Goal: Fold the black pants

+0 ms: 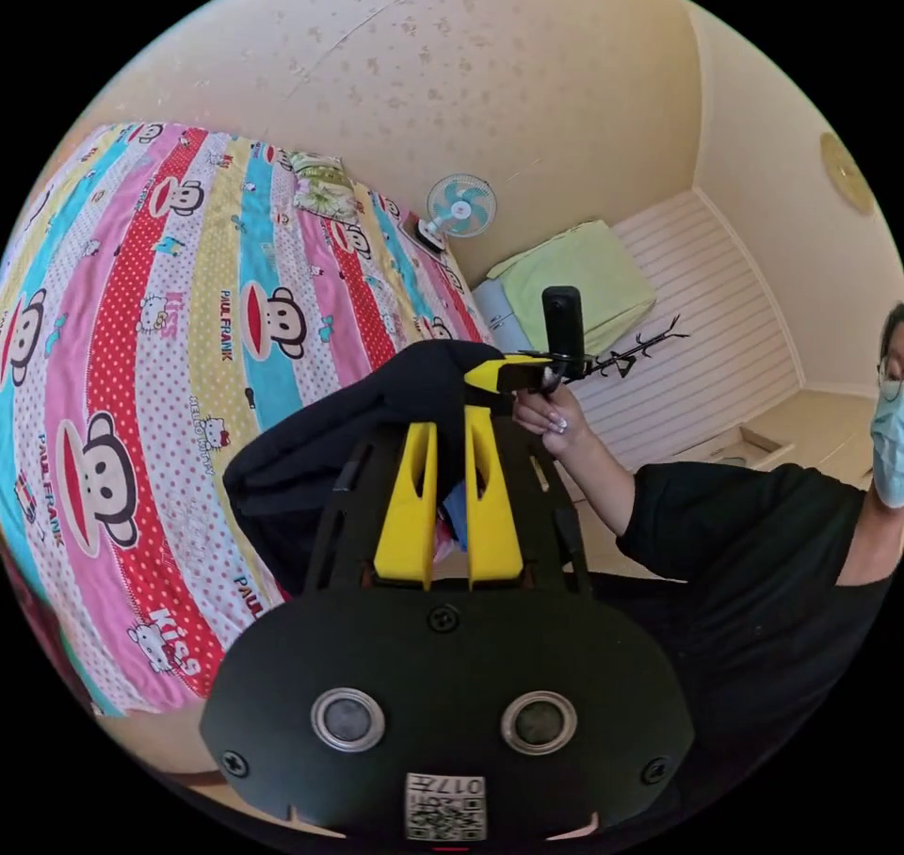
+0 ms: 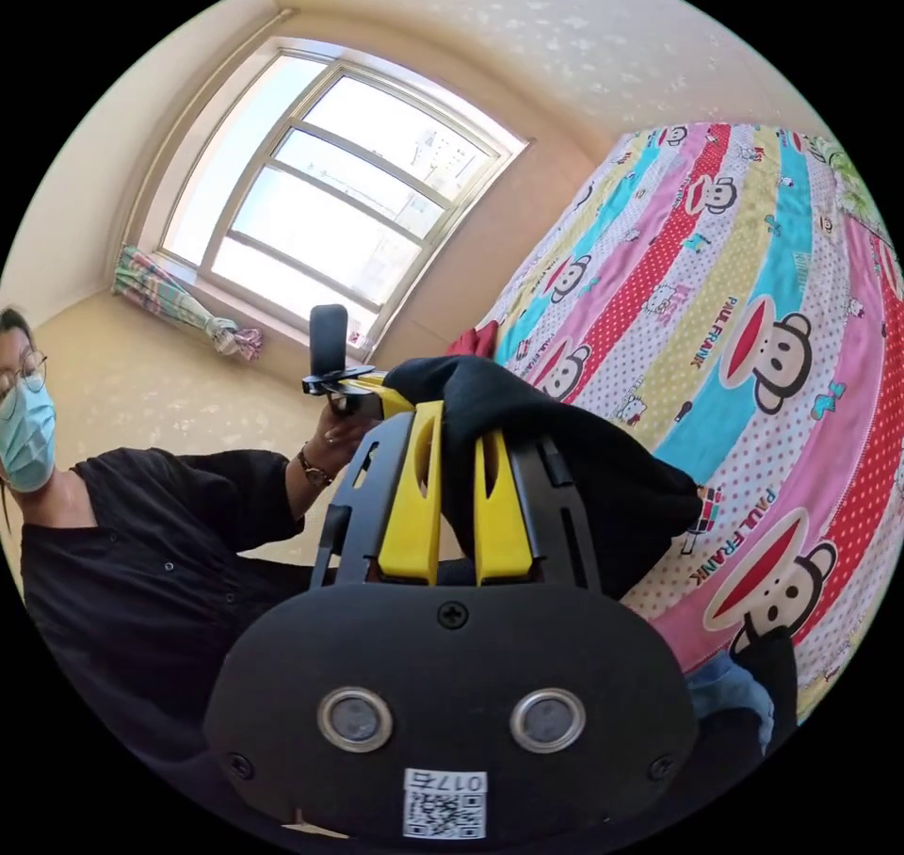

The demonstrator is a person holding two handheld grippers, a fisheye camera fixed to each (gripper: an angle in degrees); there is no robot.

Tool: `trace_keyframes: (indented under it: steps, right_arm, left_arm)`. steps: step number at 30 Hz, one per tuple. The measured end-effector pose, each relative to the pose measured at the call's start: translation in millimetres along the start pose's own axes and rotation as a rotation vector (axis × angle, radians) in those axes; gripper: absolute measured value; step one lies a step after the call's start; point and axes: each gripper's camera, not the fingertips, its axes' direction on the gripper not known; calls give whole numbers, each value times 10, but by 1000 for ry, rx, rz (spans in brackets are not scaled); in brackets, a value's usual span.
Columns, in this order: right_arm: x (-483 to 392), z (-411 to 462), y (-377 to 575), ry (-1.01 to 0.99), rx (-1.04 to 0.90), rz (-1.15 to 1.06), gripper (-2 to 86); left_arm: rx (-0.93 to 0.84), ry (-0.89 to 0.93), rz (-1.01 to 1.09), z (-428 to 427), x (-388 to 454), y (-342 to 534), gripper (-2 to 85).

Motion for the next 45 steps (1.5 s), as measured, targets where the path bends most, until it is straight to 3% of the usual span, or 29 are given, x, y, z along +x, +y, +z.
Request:
trace_keyframes:
  steps: [4,6,9,17,20,23,29,33,35,36,38,41,45]
  right_arm:
    - [-52,-107,-274,97,-1,-13,35]
    - [-345,-220,-102,163,46,-149,43]
    - [-325,-72,470,158,36,-169,47]
    - [711,1202,2473,108,-417,303,60]
    - [836,1313,2807,67,-493,383,67]
    - [918,1034,2788,66,-432,416,76]
    - [1437,490,2640,98,-253,537,126]
    - [1998,512,2784,105,-185,724,140]
    - [2201,674,2938,125,-252,815,133]
    - [2307,810,3058,97,-316,875,124]
    - [2338,737,3177,59,-238,933,106]
    - [2192,516,3142,23,-219,855,69]
    - [1922,253,3134,-220,-141,772,46]
  left_arm:
    - [41,-80,15,-216,-12,-321,51]
    - [95,-78,101,-348,133,-179,51]
    - [92,-93,122,-225,90,378,51]
    - [-428,-177,-320,1278,-720,2546,65]
    - [-394,-51,-456,1132,-890,2865,84]
    - [-266,101,-531,700,-1013,2873,122]
    - [-25,164,-662,-136,-1358,2781,164]
    - [-83,202,-686,18,-1507,2597,170]
    - [-161,274,-684,306,-1433,2452,181]
    - [-178,268,-689,347,-1399,2419,183]
    - [-244,171,-728,363,-1252,2278,172]
    - [-301,182,-704,138,-1001,1982,115]
    - [-166,318,-535,-558,-539,1575,71]
